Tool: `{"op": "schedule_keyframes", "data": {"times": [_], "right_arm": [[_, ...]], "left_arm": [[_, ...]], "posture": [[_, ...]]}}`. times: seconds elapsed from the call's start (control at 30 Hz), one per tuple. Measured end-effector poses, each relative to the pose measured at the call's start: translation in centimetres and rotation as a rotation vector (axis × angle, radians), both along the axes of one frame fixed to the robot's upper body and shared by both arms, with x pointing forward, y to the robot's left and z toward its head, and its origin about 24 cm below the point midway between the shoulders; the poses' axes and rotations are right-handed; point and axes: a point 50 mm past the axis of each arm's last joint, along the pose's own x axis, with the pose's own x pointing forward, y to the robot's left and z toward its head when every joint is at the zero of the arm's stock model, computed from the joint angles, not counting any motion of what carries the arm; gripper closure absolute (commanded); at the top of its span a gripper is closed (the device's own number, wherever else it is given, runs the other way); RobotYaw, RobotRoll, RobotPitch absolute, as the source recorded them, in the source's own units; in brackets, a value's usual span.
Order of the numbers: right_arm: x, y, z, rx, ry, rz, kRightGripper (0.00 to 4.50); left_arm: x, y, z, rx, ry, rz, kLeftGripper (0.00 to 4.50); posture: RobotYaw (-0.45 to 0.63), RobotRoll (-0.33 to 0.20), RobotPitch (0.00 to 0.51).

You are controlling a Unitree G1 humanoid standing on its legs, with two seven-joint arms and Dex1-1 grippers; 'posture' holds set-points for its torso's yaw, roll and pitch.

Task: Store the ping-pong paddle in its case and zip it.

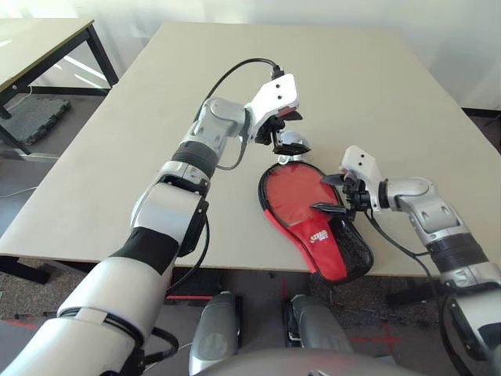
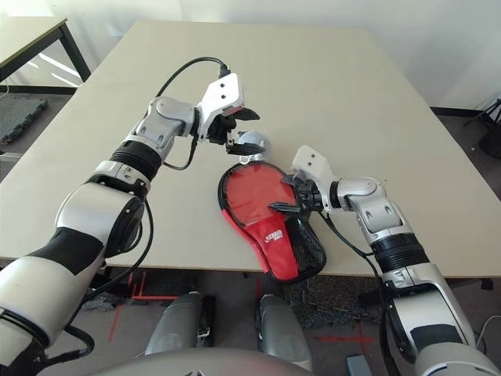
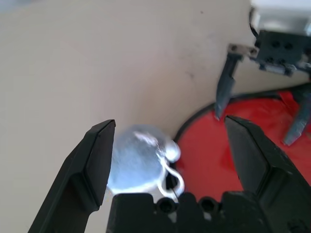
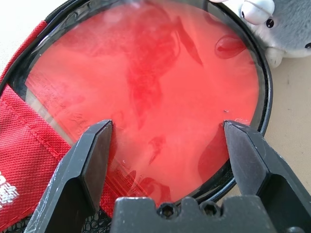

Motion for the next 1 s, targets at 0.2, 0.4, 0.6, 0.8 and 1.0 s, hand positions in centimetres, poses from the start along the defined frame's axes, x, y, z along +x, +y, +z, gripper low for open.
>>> {"op": "schedule_keyframes", "data": {"times": [0.2,0.4,0.6,0.8,1.0], "right_arm": [[0.0,-0.2,-0.1,-0.003,0.003,-0.005,0.00],[0.1,-0.4,-0.1,-0.008,0.004,-0.010,0.00],[0.1,-0.3,-0.1,-0.008,0.003,-0.007,0.00],[0.0,-0.4,-0.1,-0.011,0.003,-0.009,0.00],[0.0,-0.6,0.0,-0.001,0.004,-0.018,0.00]], "left_arm": [[-1.5,1.7,-3.2,0.085,0.110,-0.046,0.02],[-2.3,0.5,-4.2,0.087,0.114,-0.065,0.02],[-3.2,-0.6,-6.1,0.093,0.142,-0.073,0.02],[-3.6,-0.6,-8.4,0.155,0.172,-0.039,0.02],[-3.7,-0.6,-8.7,0.155,0.168,-0.037,0.02]], "posture": [[0.06,0.000,0.080],[0.05,0.000,0.084],[0.05,0.000,0.089],[0.04,0.000,0.100],[0.04,0.000,0.106]]}}
